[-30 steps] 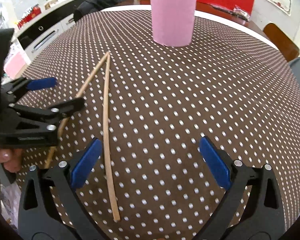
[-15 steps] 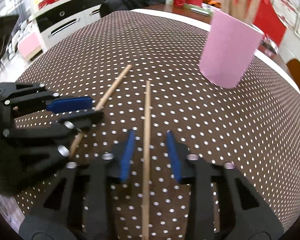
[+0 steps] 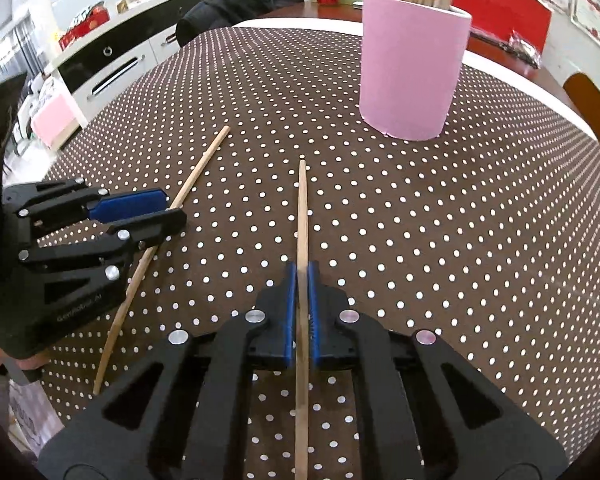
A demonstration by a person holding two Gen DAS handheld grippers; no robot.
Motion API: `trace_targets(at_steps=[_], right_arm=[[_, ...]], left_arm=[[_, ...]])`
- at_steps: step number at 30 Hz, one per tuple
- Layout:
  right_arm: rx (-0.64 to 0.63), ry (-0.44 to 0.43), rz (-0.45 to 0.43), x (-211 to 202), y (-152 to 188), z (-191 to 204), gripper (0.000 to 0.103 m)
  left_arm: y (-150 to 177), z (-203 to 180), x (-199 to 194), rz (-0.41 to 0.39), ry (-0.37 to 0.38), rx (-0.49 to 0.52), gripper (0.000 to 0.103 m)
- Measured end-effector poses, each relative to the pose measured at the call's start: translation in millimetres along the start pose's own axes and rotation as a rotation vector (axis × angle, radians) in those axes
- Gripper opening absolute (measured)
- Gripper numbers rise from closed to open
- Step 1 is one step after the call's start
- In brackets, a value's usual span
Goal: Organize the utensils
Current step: 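Close the right tool on a chopstick while the left tool grasps the other, then lift both chopsticks over the pink cup and lower them in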
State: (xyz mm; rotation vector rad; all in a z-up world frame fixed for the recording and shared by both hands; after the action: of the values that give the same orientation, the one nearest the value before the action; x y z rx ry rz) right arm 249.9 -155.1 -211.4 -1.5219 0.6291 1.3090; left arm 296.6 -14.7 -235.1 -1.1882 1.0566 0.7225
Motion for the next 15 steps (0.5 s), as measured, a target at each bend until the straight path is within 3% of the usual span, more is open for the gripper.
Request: trace_targets(at_steps=[3, 5, 9, 15], right_arm=[[-0.022, 0.038, -0.01, 6, -10, 9, 0.007], [-0.025, 0.048, -0.011, 5, -10, 10, 0.006], [0.042, -0.025, -0.055, -4, -1, -2, 0.006], [0.144, -0.191, -0.191, -36, 11, -32, 0.006]], left_arm=[[0, -1, 0, -0.01, -0.007, 0.0, 0.031], [1, 0, 0, -0.027, 0.009, -0.001, 0.007], [8, 8, -5, -0.059, 0.115, -0.053, 0.005], [9, 15, -28, -0.171, 0.153, -0.126, 0.005]])
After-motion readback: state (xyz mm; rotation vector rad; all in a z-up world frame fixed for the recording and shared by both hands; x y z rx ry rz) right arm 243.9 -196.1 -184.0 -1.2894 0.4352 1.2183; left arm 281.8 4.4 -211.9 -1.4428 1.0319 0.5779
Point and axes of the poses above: each gripper's, at about its wrist camera, not at the fingertips, and x roughly the way its jaws point, z to its left, y to its underside, the point moved 2 cm from there along x, roughly the way its jaws point, and after that the axes turned 14 degrees about z, right-handed, at the moved point
